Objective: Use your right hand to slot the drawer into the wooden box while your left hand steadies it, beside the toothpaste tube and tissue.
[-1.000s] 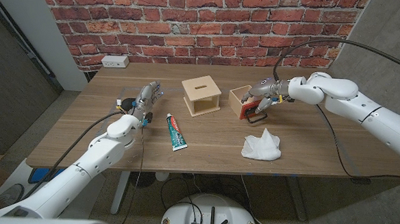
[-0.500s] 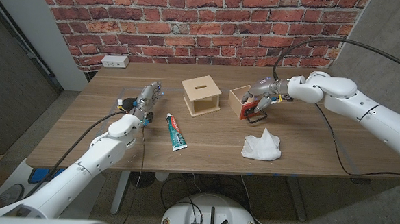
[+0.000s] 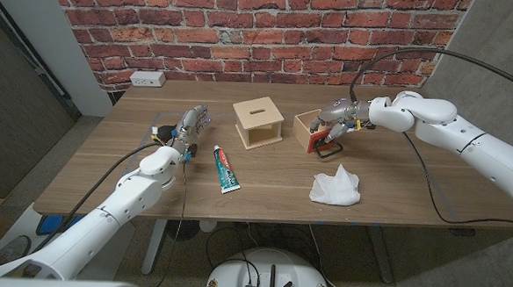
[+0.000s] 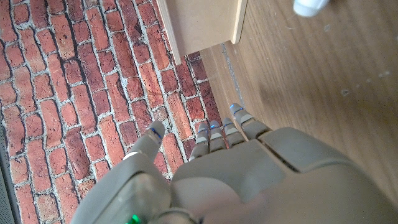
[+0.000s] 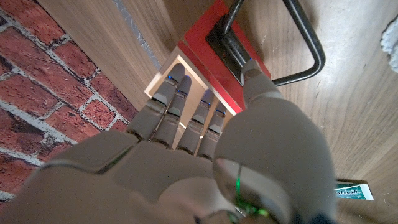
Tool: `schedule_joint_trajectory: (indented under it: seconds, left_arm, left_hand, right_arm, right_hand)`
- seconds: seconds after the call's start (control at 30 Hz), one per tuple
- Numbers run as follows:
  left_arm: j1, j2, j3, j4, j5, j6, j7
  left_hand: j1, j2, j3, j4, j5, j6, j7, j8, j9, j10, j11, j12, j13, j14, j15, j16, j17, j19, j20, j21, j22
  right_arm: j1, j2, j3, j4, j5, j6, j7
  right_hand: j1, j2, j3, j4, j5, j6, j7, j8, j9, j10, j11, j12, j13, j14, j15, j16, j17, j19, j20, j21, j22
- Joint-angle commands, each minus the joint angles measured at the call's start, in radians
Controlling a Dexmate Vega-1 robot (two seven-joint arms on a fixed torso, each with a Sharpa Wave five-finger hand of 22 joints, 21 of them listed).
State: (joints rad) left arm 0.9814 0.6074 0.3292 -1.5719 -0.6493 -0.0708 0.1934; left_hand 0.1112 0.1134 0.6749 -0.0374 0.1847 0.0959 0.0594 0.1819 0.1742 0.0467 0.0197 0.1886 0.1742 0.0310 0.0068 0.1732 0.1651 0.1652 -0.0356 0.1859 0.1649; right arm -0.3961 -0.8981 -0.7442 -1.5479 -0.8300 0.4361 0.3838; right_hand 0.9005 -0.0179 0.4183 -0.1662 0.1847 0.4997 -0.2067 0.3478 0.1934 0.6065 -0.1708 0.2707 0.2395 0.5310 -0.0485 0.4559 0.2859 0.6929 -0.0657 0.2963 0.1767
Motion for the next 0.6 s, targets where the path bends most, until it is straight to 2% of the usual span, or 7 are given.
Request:
schedule_joint_trajectory:
  seconds: [0.03, 0.13, 0.6]
  left_arm:
    - [-0.010, -0.002, 0.004, 0.014, -0.004, 0.004, -0.009]
    - [-0.013, -0.003, 0.005, 0.017, -0.005, 0.005, -0.011]
    - [-0.016, -0.007, 0.010, 0.023, -0.003, 0.005, -0.009]
  left_hand:
    - [-0.010, 0.054, 0.009, -0.003, -0.003, 0.011, -0.004, 0.004, 0.001, 0.013, 0.002, 0.008, 0.004, 0.014, 0.002, 0.006, 0.001, 0.011, -0.049, 0.006, 0.003]
    - [-0.009, 0.054, 0.012, -0.005, -0.004, 0.012, -0.004, 0.003, 0.001, 0.019, 0.008, 0.010, 0.004, 0.018, 0.003, 0.006, 0.001, 0.013, -0.047, 0.007, 0.003]
    - [-0.003, 0.057, 0.020, -0.012, -0.004, 0.013, -0.003, 0.003, 0.001, 0.028, 0.002, 0.011, 0.005, 0.030, -0.001, 0.007, 0.000, 0.028, -0.045, 0.010, 0.003]
  right_arm:
    - [0.006, 0.004, -0.007, 0.014, -0.009, 0.013, -0.030]
    - [0.009, 0.005, -0.010, 0.017, -0.007, 0.017, -0.027]
    - [0.018, 0.011, -0.013, 0.033, 0.004, 0.035, -0.035]
  right_hand:
    - [0.018, 0.006, 0.004, -0.003, 0.007, 0.035, -0.001, 0.012, 0.003, 0.033, -0.004, 0.009, 0.003, 0.035, -0.172, 0.009, -0.003, 0.022, -0.112, 0.006, -0.001]
    - [0.029, 0.009, 0.004, -0.004, 0.008, 0.062, -0.001, 0.020, 0.003, 0.043, -0.005, 0.009, 0.002, 0.044, -0.176, 0.010, -0.004, 0.037, -0.117, 0.010, 0.000]
    - [0.075, 0.024, 0.005, -0.007, 0.013, 0.128, -0.005, 0.030, 0.003, 0.092, -0.013, 0.008, -0.005, 0.102, -0.183, 0.010, -0.012, 0.119, -0.124, 0.027, -0.003]
